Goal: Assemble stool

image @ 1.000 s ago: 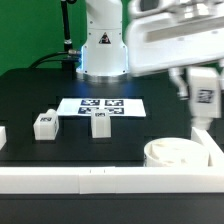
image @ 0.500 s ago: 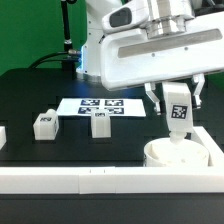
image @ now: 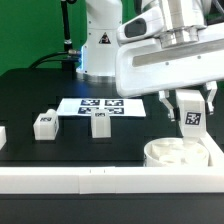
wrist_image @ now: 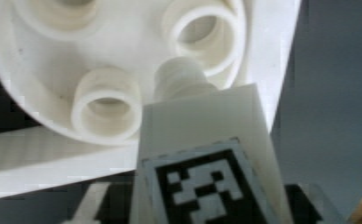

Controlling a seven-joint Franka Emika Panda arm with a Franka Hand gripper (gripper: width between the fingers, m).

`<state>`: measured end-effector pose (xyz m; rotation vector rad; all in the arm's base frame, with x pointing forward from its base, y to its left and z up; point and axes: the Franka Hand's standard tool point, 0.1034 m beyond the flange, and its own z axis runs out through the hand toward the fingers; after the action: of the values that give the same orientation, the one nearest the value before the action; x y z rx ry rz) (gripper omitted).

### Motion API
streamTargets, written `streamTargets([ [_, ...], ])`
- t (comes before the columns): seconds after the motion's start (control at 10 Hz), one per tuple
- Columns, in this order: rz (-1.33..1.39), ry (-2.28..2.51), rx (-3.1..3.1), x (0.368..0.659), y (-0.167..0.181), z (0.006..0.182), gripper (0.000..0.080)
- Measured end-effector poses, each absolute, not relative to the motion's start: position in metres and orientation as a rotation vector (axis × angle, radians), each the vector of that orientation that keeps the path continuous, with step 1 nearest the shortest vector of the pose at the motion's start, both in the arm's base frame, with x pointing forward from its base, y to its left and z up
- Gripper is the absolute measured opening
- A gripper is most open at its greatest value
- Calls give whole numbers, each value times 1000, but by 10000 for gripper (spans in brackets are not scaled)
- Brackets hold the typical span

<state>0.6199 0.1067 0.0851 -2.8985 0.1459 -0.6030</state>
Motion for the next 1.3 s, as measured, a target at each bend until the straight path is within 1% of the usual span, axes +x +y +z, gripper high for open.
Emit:
streamTargets([
  [0.4,-587,134,-2902,616,111,78,317],
  [0.6,-565,130,-2907,611,114,68,317],
  [1.3,-653,133,-2901,617,111,68,325],
])
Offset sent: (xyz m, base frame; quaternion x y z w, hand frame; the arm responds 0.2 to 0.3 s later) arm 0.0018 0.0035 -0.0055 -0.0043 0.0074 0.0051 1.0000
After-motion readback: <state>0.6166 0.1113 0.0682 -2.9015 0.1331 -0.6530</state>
